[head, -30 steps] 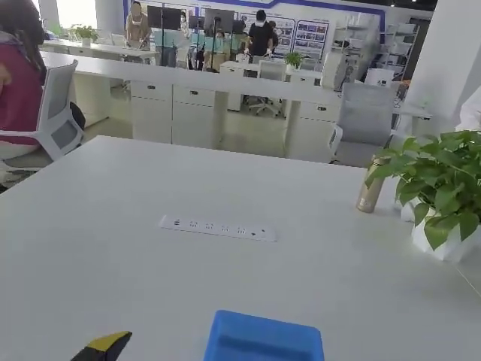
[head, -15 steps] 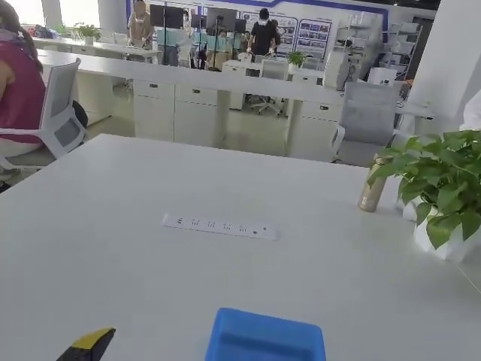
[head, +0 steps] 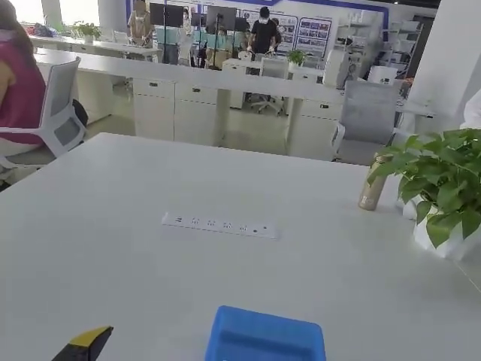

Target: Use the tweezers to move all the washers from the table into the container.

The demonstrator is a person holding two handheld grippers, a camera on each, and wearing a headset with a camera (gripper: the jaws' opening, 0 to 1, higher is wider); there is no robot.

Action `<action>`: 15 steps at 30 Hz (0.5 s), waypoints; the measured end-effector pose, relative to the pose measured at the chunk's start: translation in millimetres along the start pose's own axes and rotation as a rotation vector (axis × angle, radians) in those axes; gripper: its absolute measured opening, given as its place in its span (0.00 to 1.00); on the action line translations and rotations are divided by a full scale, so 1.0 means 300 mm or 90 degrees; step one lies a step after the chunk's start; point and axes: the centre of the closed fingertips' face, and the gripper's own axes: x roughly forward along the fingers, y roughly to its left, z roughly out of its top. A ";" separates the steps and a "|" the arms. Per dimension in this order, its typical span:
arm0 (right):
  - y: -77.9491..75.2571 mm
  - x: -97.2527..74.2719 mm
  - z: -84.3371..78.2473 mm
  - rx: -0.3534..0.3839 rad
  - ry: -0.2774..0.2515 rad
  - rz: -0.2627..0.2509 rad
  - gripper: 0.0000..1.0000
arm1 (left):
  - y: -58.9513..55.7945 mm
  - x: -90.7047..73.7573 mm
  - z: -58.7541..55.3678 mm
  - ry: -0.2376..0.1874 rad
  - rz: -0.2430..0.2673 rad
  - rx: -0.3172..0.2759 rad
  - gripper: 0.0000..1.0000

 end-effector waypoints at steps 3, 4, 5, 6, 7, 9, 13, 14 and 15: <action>0.000 0.000 0.011 -0.003 -0.009 -0.002 0.99 | -0.002 -0.005 -0.002 0.001 0.000 0.002 0.99; 0.001 0.000 0.011 -0.003 -0.009 -0.003 0.99 | -0.002 -0.005 -0.003 0.003 0.000 0.002 0.99; 0.001 0.001 0.009 -0.005 -0.007 -0.004 0.99 | -0.003 -0.007 -0.005 0.006 0.000 0.004 0.97; 0.000 0.001 0.005 -0.006 -0.003 -0.003 0.99 | -0.004 -0.008 -0.006 0.008 0.000 0.006 0.96; 0.002 0.001 0.002 -0.007 0.001 -0.001 0.99 | -0.005 -0.010 -0.008 0.009 0.001 0.007 0.96; 0.012 0.002 -0.002 -0.007 0.003 0.007 0.99 | -0.006 -0.012 -0.009 0.009 0.000 0.004 0.97; 0.023 0.004 -0.008 -0.013 0.009 0.015 0.99 | -0.006 -0.015 -0.012 0.013 0.002 0.009 0.97; 0.024 0.004 -0.009 -0.013 0.009 0.015 0.99 | -0.006 -0.015 -0.012 0.014 0.003 0.010 0.97; 0.026 0.004 -0.010 -0.015 0.010 0.015 0.99 | -0.007 -0.016 -0.013 0.015 0.003 0.010 0.97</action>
